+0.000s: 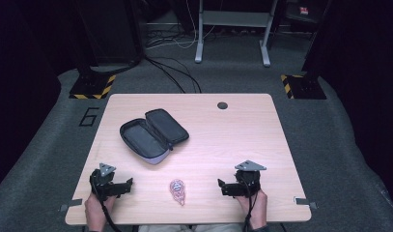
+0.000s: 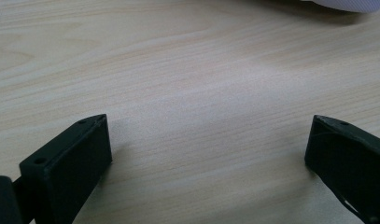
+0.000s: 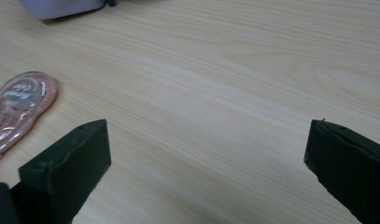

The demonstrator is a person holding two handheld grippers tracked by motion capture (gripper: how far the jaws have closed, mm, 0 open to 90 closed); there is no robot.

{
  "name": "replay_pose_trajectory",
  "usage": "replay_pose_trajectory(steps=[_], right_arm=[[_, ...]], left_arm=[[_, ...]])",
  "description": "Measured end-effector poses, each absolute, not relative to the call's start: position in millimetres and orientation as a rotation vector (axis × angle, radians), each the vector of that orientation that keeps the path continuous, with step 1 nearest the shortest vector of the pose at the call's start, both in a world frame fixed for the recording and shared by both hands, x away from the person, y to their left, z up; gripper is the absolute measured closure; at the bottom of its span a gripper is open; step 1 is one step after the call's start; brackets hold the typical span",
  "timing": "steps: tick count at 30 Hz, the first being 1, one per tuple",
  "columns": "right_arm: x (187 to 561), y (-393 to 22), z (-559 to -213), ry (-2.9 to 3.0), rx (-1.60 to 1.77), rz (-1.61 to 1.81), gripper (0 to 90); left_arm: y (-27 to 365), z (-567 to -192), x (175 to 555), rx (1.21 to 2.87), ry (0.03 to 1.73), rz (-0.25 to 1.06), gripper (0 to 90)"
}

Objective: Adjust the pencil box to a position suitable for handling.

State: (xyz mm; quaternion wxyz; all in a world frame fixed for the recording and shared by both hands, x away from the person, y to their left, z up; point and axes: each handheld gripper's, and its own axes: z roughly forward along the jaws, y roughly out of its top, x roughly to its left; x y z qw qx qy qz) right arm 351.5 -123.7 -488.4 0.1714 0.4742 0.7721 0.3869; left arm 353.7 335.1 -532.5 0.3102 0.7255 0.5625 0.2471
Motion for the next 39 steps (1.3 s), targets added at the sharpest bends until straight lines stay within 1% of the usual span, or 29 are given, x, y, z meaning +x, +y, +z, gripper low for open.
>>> replay_pose_trajectory(steps=[13,28,31,35,38,39], right_arm=[[349.6,-81.3,-487.9,2.293,1.244,1.133,0.2],[340.1,-6.8,-503.7,2.48,1.055,1.149,0.3],[337.1,2.9,-505.4,2.499,1.093,1.147,0.6],[337.4,15.8,-512.0,2.51,1.067,1.161,4.1],[337.3,24.2,-518.1,2.504,1.06,1.148,14.3],[337.7,25.6,-519.5,2.503,1.055,1.136,14.7]], left_arm=[[335.1,-532.5,353.8,1.916,1.486,0.652,0.4],[334.9,-532.5,353.7,1.915,1.486,0.653,0.4],[335.0,-532.4,353.6,1.917,1.486,0.658,0.4],[335.3,-531.9,353.4,1.924,1.486,0.653,0.5],[335.2,-532.0,353.4,1.922,1.486,0.654,0.5],[335.2,-532.0,353.4,1.922,1.486,0.654,0.5]])
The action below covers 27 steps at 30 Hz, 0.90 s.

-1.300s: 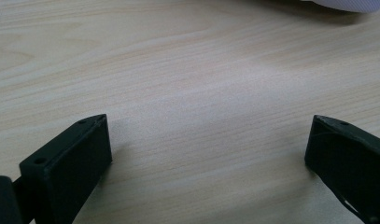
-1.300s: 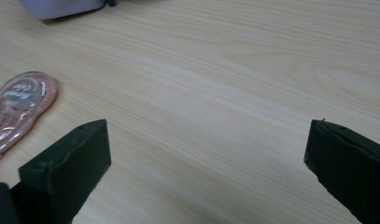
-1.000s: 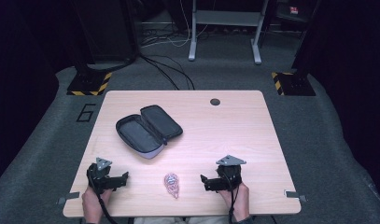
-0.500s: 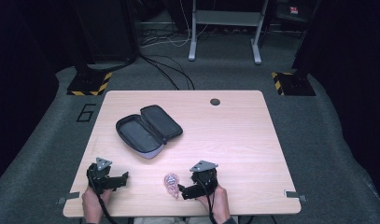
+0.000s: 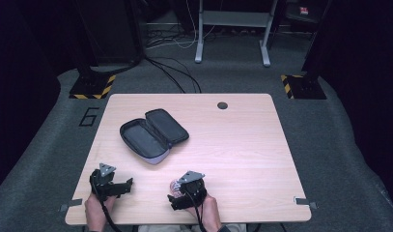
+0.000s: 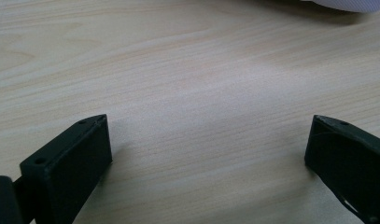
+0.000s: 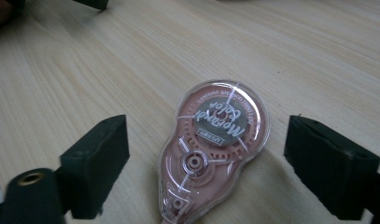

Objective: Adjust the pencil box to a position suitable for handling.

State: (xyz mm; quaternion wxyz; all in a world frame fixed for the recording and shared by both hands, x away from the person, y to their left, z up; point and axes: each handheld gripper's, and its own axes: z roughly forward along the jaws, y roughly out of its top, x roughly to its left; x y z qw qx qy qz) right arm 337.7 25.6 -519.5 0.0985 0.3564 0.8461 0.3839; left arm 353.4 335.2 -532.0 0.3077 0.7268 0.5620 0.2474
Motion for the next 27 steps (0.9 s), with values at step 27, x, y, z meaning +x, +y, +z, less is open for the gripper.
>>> replay_pose_trajectory(steps=[27], right_arm=[[341.4,20.5,-524.4,2.462,0.969,1.1,49.7]], left_arm=[[334.7,-532.3,353.2,1.917,1.487,0.663,0.5]])
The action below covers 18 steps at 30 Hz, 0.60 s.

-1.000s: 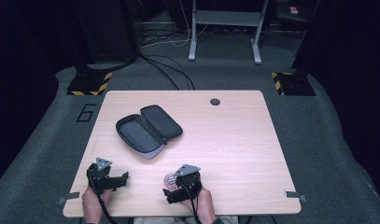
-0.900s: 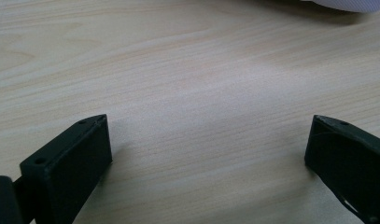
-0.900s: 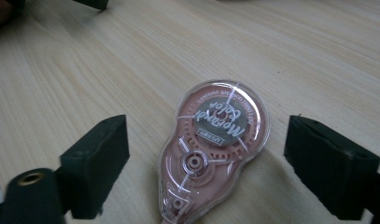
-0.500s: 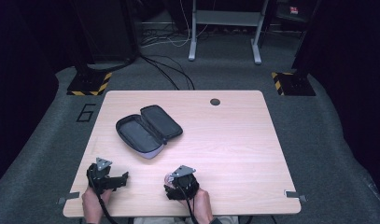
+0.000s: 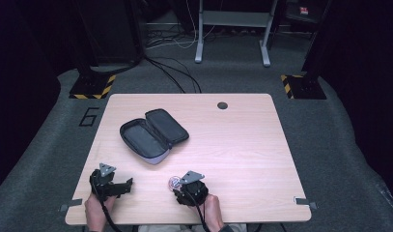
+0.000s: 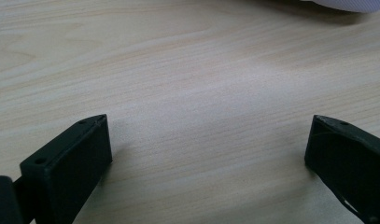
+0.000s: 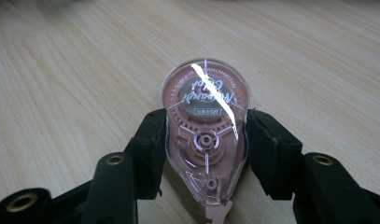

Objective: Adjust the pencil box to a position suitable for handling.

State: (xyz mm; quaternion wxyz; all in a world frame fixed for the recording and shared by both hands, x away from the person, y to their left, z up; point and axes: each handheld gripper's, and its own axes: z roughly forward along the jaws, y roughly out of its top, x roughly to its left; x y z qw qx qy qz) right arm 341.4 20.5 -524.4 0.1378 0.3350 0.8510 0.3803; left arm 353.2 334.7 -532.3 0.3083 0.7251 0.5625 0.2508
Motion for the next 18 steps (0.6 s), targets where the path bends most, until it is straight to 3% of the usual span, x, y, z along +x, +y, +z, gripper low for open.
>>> replay_pose_trajectory(steps=[18], right_arm=[[341.5,-5.6,-505.6,2.372,0.97,1.148,49.8]], left_arm=[[334.6,-532.4,353.2,1.915,1.487,0.665,0.5]])
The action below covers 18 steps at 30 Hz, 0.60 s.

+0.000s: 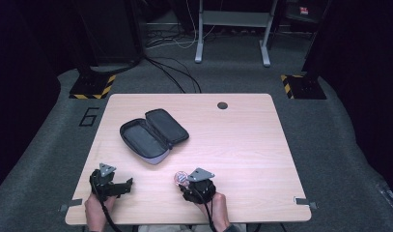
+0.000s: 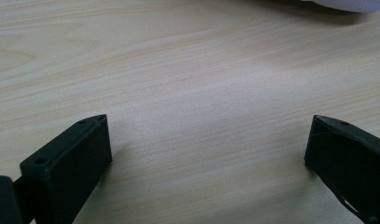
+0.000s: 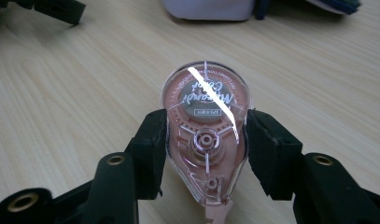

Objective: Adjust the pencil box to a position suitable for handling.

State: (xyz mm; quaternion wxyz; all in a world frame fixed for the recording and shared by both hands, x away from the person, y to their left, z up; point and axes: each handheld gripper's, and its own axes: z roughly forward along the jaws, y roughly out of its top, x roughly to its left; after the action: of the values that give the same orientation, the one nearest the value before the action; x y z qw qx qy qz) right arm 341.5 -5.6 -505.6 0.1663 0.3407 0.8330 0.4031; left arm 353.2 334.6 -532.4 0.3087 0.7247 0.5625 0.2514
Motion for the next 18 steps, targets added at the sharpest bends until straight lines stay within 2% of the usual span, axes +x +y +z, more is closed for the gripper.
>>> replay_pose_trajectory(steps=[9,18], right_arm=[[344.0,-40.7,-497.9,2.28,1.064,1.133,49.8],[347.6,-97.7,-495.4,2.155,1.207,1.087,49.8]], left_arm=[[335.0,-532.0,353.2,1.92,1.487,0.657,0.5],[335.1,-532.4,353.4,1.917,1.487,0.659,0.5]])
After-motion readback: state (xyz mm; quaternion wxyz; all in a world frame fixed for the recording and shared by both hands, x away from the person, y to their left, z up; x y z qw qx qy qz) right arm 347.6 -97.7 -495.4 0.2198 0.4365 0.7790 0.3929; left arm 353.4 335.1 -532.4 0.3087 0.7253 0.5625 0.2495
